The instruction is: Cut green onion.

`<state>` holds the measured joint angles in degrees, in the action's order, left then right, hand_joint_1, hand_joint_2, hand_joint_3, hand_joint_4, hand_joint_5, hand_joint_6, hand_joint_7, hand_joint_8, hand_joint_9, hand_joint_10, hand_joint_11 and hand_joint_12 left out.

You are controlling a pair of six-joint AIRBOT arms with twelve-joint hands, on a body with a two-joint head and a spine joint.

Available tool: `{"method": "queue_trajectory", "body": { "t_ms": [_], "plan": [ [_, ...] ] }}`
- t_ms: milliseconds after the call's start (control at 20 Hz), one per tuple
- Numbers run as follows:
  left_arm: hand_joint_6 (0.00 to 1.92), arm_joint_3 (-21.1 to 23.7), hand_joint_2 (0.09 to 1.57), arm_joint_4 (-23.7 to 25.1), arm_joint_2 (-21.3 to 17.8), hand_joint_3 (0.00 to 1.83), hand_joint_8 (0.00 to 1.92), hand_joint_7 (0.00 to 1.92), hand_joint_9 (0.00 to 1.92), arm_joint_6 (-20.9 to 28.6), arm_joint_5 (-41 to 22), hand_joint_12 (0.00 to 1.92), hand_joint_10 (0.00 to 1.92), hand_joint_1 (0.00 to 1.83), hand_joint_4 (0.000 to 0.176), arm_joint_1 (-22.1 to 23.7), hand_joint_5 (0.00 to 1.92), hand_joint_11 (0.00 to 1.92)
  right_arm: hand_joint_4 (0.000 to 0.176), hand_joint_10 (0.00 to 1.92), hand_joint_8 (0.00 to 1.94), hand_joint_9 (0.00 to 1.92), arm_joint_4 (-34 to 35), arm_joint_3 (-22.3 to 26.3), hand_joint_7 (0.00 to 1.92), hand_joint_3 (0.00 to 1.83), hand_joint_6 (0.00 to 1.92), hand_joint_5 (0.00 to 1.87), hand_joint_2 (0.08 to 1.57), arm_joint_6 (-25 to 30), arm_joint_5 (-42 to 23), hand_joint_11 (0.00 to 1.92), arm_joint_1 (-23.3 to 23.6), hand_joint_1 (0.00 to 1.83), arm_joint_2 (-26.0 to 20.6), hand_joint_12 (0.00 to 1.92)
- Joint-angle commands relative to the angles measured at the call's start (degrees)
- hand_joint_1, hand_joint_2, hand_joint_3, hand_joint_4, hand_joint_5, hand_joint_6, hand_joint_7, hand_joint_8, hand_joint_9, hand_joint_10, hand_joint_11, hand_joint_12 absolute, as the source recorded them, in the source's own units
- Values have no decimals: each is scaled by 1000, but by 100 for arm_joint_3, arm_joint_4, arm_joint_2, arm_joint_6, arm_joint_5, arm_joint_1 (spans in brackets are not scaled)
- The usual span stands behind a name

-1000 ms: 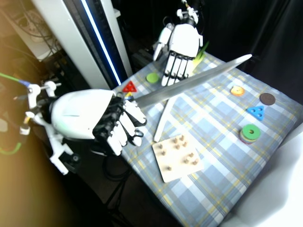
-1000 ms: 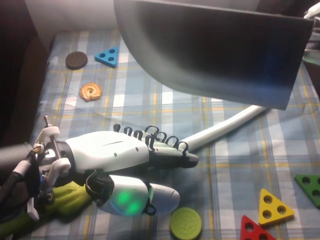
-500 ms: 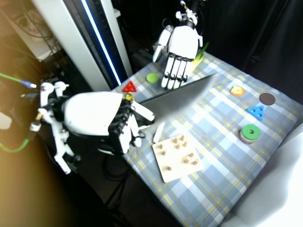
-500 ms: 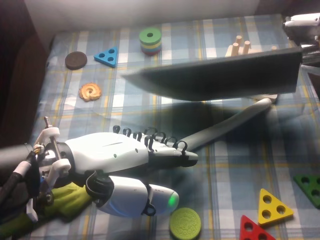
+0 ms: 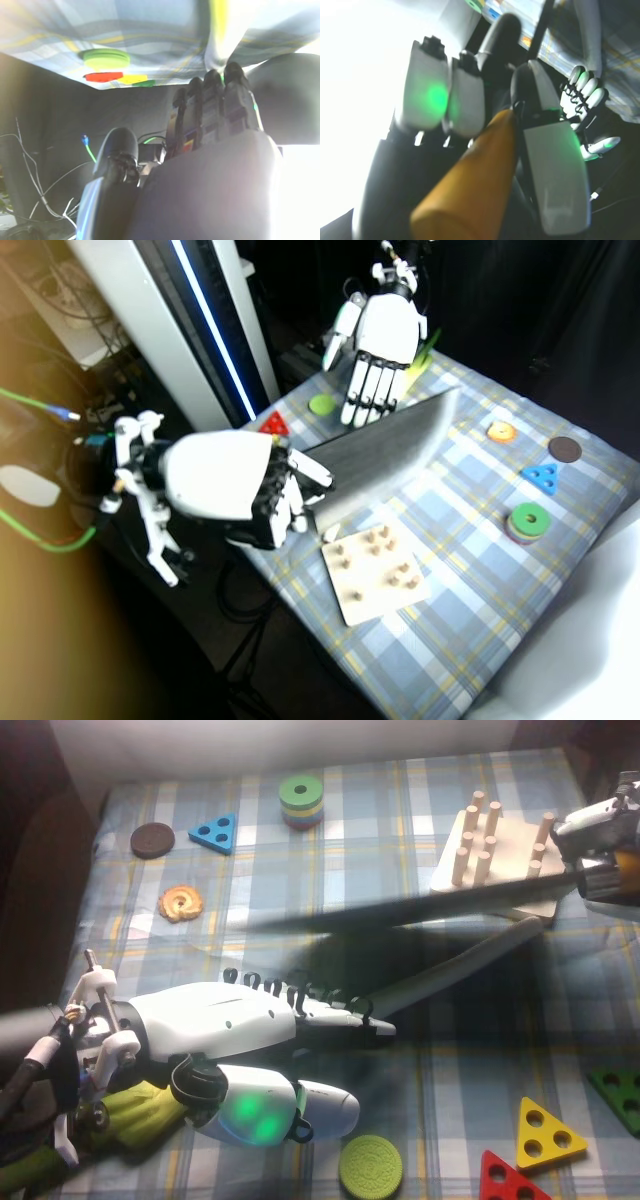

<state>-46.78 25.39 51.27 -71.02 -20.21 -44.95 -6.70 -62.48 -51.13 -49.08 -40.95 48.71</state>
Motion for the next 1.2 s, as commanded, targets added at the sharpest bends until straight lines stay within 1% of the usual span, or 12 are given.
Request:
{"method": "queue_trajectory", "body": {
  "t_ms": [0, 100, 300, 550, 700, 750, 800, 850, 900, 950, 1000, 1150],
  "plan": [
    [3, -4, 1418, -92, 3, 0, 3, 159, 104, 26, -599, 116, 3, 48, 0, 45, 170, 19, 0, 1921, 1939, 1036, 205, 24, 865, 9, 1485, 642, 1300, 4, -891, 1153, 22, 1053, -40, 1921],
    [1, -12, 1421, -102, 3, 0, 4, 160, 109, 26, -612, 122, 4, 55, 0, 48, 164, 32, 0, 1921, 1941, 1049, 513, 85, 909, 12, 1576, 619, 1322, 54, -1250, 1127, -164, 1028, -42, 1921],
    [0, -27, 1418, -114, 12, 0, 0, 103, 53, 26, -613, 99, 0, 25, 0, 85, 110, 3, 0, 1921, 1935, 1180, 1011, 307, 999, 0, 1348, 765, 1243, 360, -2410, 1239, -665, 1050, 14, 1921],
    [7, -43, 1419, -125, 34, 0, 6, 141, 92, 26, -632, 111, 7, 0, 0, 108, 149, 38, 0, 1921, 1941, 1164, 1267, 497, 992, 8, 1558, 633, 1322, 508, -3103, 1252, -1014, 949, 126, 1921],
    [0, -46, 1426, -165, 34, 2, 2, 147, 99, 26, -645, 118, 2, 0, 0, 119, 139, 39, 0, 1921, 1754, 768, 1327, 511, 603, 0, 1646, 505, 1378, 674, -3158, 846, -1172, 1081, 243, 1921],
    [5, -46, 1428, -168, 34, 3, 0, 142, 93, 26, -645, 114, 0, 0, 0, 119, 147, 29, 0, 1921, 1904, 940, 1338, 511, 818, 0, 1428, 679, 1287, 678, -3164, 999, -1181, 1083, 279, 1921],
    [3, -45, 1427, -171, 35, 1, 0, 127, 77, 26, -645, 112, 0, 26, 0, 119, 144, 12, 0, 1776, 1593, 575, 1352, 511, 715, 0, 1193, 300, 1274, 678, -3166, 490, -1199, 1238, 329, 1921],
    [5, -43, 1430, -171, 37, 2, 3, 136, 85, 26, -647, 121, 3, 15, 0, 119, 157, 19, 41, 1892, 1591, 610, 1375, 511, 665, 1, 1144, 198, 1286, 678, -3166, 693, -1243, 1270, 373, 1921],
    [5, -42, 1430, -171, 38, 2, 3, 139, 88, 26, -647, 125, 3, 13, 0, 119, 160, 20, 55, 1915, 1592, 625, 1435, 511, 654, 2, 1144, 175, 1289, 679, -3164, 764, -1332, 1276, 406, 1921],
    [0, -40, 1431, -173, 38, 2, 1, 133, 86, 26, -647, 124, 2, 2, 0, 120, 148, 13, 152, 1920, 1871, 1113, 1522, 508, 969, 14, 1471, 545, 1295, 699, -3163, 1221, -1446, 935, 416, 1921],
    [3, -40, 1433, -175, 40, 2, 4, 141, 94, 26, -647, 126, 5, 0, 0, 121, 152, 15, 144, 1921, 1927, 1462, 1600, 498, 1316, 24, 1831, 982, 1343, 745, -3162, 1503, -1583, 830, 416, 1921],
    [4, -37, 1426, -175, 44, 0, 3, 138, 90, 26, -645, 117, 2, 38, 0, 130, 151, 1, 132, 1921, 1941, 1569, 1756, 479, 1404, 10, 1920, 1131, 1374, 868, -3054, 1581, -1969, 611, 438, 1921]
  ]
}}
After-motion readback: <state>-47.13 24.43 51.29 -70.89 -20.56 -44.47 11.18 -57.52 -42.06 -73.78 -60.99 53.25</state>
